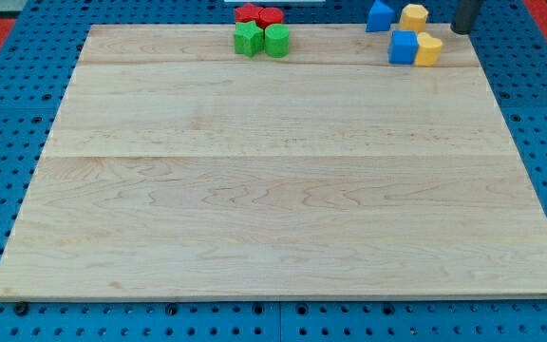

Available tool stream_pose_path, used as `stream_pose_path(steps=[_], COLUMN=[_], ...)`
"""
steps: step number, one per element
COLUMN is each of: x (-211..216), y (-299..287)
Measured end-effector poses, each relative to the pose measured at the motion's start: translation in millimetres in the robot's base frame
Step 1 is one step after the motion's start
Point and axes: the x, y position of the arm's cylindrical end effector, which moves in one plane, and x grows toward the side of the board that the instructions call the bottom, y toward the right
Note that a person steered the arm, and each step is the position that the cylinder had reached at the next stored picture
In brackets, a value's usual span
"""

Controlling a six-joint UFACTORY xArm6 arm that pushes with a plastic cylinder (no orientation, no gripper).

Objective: Slide the yellow hexagon to the blue triangle

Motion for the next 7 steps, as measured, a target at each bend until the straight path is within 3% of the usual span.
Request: stream_pose_path(steps=[5, 7], x=[-7, 12], y=[-33, -33])
